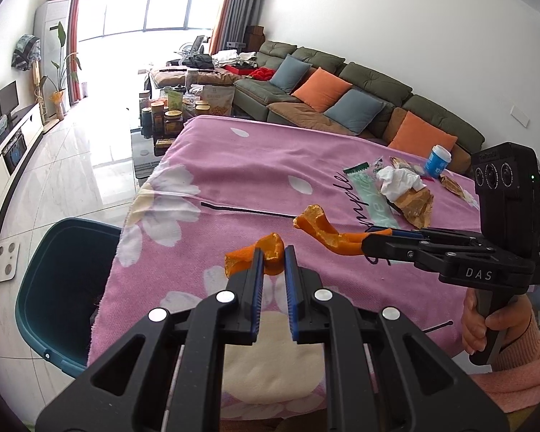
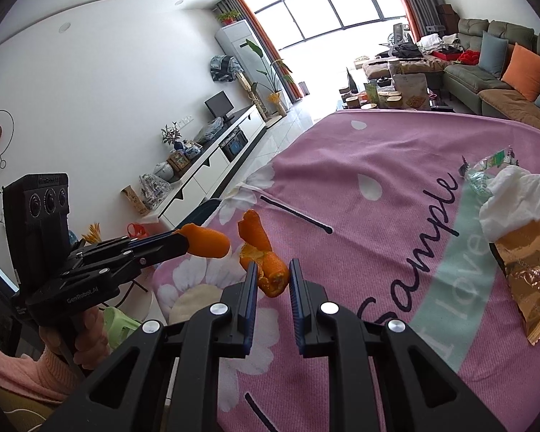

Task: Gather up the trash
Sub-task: 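Carry both orange peels over the teal bin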

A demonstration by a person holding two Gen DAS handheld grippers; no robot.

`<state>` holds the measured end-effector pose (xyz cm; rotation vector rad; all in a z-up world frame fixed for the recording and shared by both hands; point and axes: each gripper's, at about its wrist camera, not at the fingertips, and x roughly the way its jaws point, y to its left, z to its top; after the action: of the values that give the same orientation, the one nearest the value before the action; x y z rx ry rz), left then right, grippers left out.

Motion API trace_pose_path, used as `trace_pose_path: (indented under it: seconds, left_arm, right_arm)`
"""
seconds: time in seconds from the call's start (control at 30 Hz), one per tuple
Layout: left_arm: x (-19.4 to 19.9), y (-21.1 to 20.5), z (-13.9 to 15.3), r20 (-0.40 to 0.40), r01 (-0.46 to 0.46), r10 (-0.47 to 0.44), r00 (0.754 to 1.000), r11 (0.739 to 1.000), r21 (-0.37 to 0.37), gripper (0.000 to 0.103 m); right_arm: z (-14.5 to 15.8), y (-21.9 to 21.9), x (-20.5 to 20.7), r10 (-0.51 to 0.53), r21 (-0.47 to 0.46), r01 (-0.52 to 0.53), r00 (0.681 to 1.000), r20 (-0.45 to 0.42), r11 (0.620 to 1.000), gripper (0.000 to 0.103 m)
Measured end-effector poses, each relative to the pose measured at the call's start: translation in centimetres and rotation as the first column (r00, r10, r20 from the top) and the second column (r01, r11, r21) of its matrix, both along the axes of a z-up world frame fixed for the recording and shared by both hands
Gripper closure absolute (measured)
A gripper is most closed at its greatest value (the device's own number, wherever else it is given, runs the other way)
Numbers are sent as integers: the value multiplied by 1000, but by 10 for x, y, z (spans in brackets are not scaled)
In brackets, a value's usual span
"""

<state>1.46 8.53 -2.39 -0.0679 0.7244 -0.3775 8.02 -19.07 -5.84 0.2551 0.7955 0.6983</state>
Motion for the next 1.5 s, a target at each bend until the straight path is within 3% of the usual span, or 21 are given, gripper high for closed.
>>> trace_pose_path:
  seconds: [0.67, 1.5]
  left_arm:
    - [-4, 52, 4, 18, -131, 131, 991, 991, 5, 91]
    - [-3, 111, 3, 27, -286, 285, 958, 958, 19, 91]
  right_arm:
    - [5, 62, 25, 116, 2, -116, 993, 4, 993, 87]
    - [11, 133, 41, 246, -19, -246, 969, 7, 969, 87]
